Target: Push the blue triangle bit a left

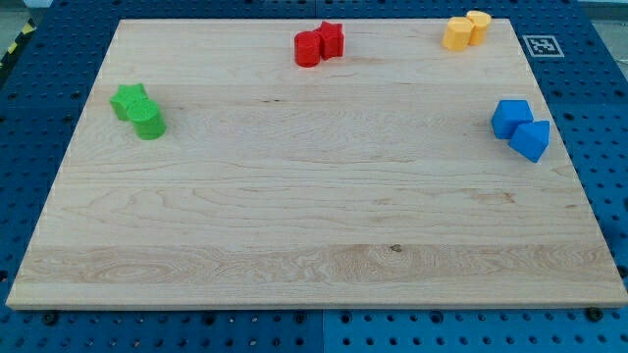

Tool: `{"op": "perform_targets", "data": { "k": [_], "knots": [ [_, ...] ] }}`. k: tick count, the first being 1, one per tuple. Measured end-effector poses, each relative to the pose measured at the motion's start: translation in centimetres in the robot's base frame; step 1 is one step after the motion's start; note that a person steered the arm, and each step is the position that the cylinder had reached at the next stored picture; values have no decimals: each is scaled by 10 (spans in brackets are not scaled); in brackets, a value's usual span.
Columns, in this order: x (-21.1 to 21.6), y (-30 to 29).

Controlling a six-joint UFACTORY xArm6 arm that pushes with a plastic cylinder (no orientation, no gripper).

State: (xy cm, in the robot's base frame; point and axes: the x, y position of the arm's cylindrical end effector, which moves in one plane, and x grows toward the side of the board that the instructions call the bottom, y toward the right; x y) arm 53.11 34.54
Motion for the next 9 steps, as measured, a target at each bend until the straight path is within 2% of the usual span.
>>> {"op": "perform_targets", "data": {
  "k": [1, 2, 3, 4, 5, 7, 9],
  "knots": [
    [-9, 0],
    [-59, 0],
    [-92, 0],
    [-107, -30],
    [-99, -73],
    [-86, -89],
    [-75, -134]
  ]
}}
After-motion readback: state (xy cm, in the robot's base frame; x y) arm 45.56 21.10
